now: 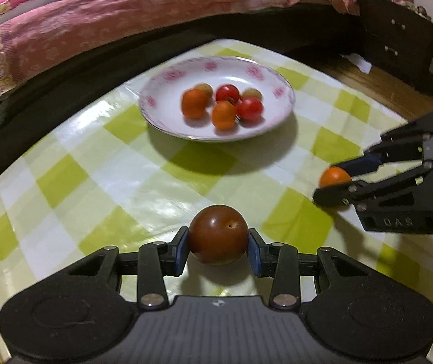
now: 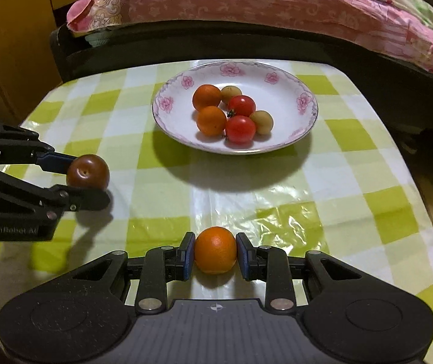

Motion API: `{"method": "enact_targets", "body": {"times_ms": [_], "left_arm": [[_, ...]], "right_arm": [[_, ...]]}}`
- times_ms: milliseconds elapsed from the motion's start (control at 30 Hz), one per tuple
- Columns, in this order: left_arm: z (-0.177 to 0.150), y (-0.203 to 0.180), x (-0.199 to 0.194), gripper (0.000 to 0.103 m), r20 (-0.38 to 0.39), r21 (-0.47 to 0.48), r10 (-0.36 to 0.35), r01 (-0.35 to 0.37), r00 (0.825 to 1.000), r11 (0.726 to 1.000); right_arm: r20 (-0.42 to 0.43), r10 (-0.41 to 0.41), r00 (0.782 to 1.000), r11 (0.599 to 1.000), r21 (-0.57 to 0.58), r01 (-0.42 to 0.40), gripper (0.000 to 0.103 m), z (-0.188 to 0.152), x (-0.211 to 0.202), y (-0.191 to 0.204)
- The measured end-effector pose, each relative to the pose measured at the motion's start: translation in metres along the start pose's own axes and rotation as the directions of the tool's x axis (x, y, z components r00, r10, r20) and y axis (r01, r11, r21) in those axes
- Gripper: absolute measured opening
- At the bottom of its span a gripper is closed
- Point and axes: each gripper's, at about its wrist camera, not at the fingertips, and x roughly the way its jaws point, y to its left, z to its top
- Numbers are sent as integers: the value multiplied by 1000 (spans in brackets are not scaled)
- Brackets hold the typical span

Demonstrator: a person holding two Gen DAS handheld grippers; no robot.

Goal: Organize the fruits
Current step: 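Lift both held fruits and carry them toward the plate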

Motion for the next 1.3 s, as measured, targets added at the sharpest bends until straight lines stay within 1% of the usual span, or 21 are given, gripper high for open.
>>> {"method": "enact_targets", "body": {"times_ms": [100, 200, 433, 767, 967, 1300], "left_arm": [[-3, -10, -1, 46, 5, 32, 23, -23, 1000, 999], [-3, -11, 1, 46, 5, 24, 31, -32, 999, 999], [1, -18, 4, 47, 9, 44, 66, -67, 998, 997], [7, -25, 9, 47, -1, 61, 95, -95, 995, 994], [10, -35, 6, 47, -4, 74, 93, -93, 996, 993], [19, -39, -2, 47, 23, 47, 115, -116, 993, 992]], "right_arm": [[9, 0, 1000, 1000, -3, 0, 25, 0, 1, 1], [15, 7, 1000, 1000, -5, -7, 25, -3, 0, -2], [18, 15, 1000, 1000, 8, -16, 25, -4, -2, -3], [9, 9, 1000, 1000, 11, -10, 25, -7, -5, -2], [0, 12, 1000, 999, 33, -12, 24, -7, -7, -5], [36, 20, 999, 999, 50, -22, 24, 1, -16, -7]]}}
